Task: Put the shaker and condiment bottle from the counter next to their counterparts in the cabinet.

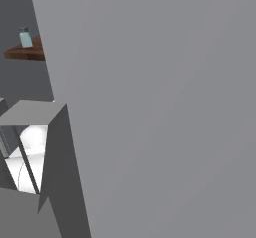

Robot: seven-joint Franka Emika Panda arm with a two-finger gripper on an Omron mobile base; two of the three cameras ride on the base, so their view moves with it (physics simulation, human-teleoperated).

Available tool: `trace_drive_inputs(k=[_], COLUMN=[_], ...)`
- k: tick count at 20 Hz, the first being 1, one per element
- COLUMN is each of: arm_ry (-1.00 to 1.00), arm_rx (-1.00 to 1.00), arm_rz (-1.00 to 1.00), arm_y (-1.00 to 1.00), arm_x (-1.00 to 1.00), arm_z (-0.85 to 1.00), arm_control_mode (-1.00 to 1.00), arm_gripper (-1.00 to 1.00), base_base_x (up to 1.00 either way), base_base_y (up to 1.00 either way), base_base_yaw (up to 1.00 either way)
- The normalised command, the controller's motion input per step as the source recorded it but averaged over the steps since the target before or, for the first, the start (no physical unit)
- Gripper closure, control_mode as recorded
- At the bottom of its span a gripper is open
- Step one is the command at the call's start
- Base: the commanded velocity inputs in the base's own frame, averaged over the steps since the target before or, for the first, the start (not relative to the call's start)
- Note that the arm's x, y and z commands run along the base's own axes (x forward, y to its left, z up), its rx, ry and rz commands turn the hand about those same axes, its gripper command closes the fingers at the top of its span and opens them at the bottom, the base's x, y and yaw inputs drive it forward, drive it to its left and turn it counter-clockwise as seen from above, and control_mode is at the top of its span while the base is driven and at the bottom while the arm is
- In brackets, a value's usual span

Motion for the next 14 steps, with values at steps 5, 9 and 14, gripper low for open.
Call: trace_drive_inputs(k=[5,9,14], arm_ry=[-0.03,-0.01,-0.01], arm_rx=[0.0,0.0,0.02], arm_rz=[0.0,0.0,0.0], arm_y=[0.18,0.19,-0.01], arm_x=[-0.01,0.0,-0.01], arm_z=[-0.23,-0.18,-0.09], arm_control_mode=[-1.0,-1.0,-1.0], arm_gripper=[-1.0,1.0,1.0], base_base_x=[0.0,0.0,0.0], base_base_y=[0.0,0.0,0.0], base_base_yaw=[0.0,0.0,0.0])
